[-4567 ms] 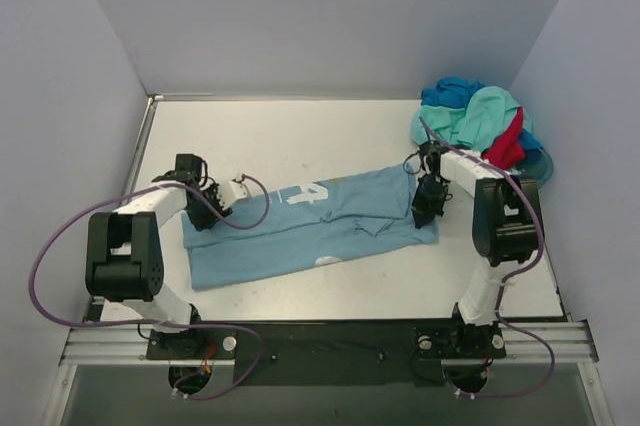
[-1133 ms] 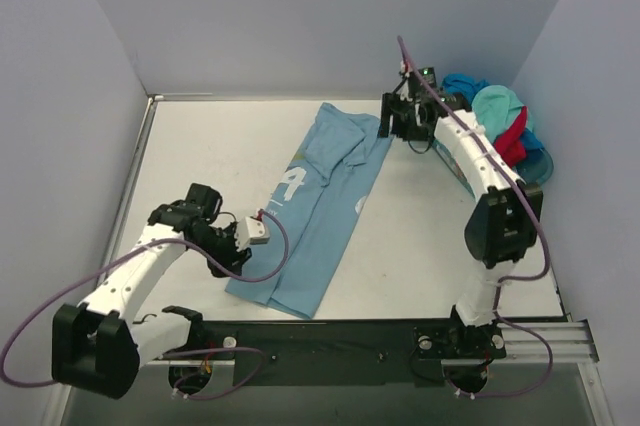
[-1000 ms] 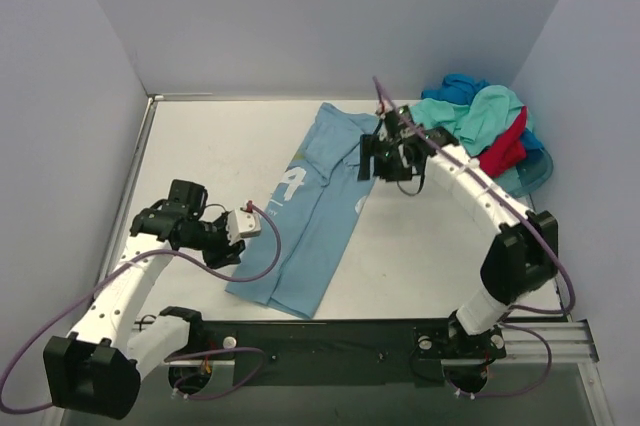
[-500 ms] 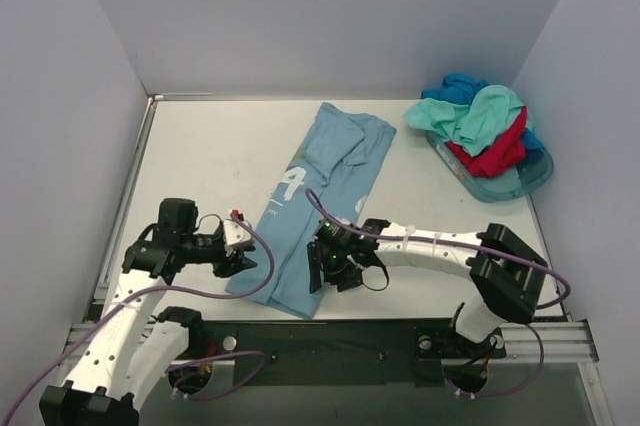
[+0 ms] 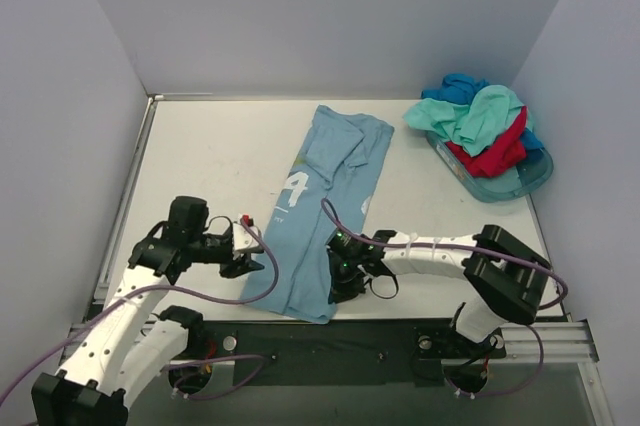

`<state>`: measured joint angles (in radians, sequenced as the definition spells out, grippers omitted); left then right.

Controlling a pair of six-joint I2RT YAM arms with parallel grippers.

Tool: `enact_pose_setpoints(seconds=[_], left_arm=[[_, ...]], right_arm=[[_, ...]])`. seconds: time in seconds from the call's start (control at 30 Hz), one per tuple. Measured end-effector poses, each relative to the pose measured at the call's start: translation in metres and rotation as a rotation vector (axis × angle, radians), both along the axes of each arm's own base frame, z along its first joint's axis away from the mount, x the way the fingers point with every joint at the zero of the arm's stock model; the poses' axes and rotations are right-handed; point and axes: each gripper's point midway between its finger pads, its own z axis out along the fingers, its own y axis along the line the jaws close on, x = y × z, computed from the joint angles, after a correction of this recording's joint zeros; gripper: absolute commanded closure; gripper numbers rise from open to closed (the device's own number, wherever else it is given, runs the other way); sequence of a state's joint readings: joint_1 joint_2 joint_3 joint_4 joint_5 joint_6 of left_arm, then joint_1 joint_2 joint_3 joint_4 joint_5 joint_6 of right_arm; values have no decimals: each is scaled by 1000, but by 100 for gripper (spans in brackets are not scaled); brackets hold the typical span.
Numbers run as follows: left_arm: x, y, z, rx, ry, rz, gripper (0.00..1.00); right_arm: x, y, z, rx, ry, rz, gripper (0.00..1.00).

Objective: Fold and stack the t-shirts
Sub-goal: Rotate the tshirt 90 degrees, then grab the bottom of the folded rectangular tshirt with both arms

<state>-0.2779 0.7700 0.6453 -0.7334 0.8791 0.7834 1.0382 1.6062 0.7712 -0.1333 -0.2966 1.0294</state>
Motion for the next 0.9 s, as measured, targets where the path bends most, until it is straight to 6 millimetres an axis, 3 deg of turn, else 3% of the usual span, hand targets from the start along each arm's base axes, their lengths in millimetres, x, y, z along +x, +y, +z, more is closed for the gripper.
enact_pose_setpoints(seconds=[0.1,0.2,0.27,0.33,0.4,0.63,0.9], left_arm=[[-10,-1,-22,84,36,-91,50],[-35,-7,-51,225,48,-289,47],[-52,-9,-64,310,7,-443,45],[-62,-9,-70,359,-60,-565,44],[-65,-7,-75,391,-131,-670,42],[-73,-2,-104,445,-257,-876,40],[-81,-6,-125,446,-289,-975,49]], right_arm=[[-2,-26,-1,-20,11,-36,100],[-3,-47,-2,-37,16,-57,100],[-3,-58,-2,-49,16,-61,76],[-5,-66,0,-59,16,-62,64],[-7,-68,3,-56,9,-41,60],[-31,-70,4,-89,26,32,60],[-36,-62,5,-72,40,4,73]])
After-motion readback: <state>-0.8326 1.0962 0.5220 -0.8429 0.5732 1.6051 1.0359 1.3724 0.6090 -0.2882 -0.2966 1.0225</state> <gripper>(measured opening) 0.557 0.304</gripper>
